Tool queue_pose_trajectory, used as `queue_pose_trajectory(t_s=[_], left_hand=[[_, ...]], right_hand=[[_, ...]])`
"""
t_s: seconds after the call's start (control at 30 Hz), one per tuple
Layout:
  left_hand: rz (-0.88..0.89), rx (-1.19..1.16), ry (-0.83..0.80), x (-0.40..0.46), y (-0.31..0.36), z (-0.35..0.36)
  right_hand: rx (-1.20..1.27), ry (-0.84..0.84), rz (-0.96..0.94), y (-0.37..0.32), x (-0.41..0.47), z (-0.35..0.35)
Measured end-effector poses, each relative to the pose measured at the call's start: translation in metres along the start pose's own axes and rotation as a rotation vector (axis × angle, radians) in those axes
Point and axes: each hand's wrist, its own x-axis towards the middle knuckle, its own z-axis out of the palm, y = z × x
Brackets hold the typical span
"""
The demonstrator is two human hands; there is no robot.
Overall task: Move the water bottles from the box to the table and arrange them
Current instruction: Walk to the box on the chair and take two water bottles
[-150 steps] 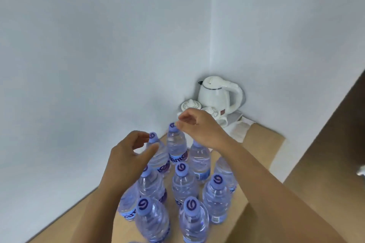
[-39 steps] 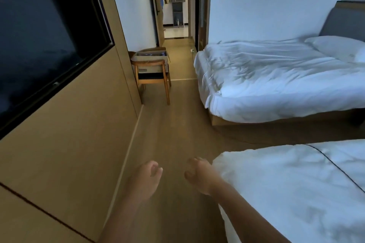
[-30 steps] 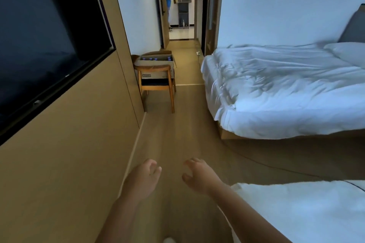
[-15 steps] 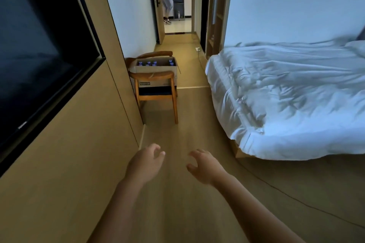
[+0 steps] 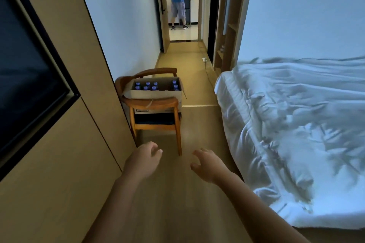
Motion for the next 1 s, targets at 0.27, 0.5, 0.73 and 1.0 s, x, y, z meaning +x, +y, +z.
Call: queue_pose_trajectory(t_s=[0.27, 0.5, 0.73, 1.0], left_hand=[[-0.026, -0.036, -0.018, 0.167, -0.013, 0.003], [0.003, -0.021, -0.057, 0.338, -0.040, -0.013], [0.029, 0.003, -0.065, 0.486, -0.057, -0.031], [-0.014, 0.010, -0.133, 0.608, -0.072, -0.015]], right_hand=[[0.038, -0.064, 0.005, 0.008, 0.167, -0.022], [0.041, -0.029, -0.012, -0.009, 0.335, -0.044], [0.112, -0.028, 0.019, -0.025, 0.480, -0.060], [0.121, -0.076, 0.071, 0.003, 0.616, -0.058]])
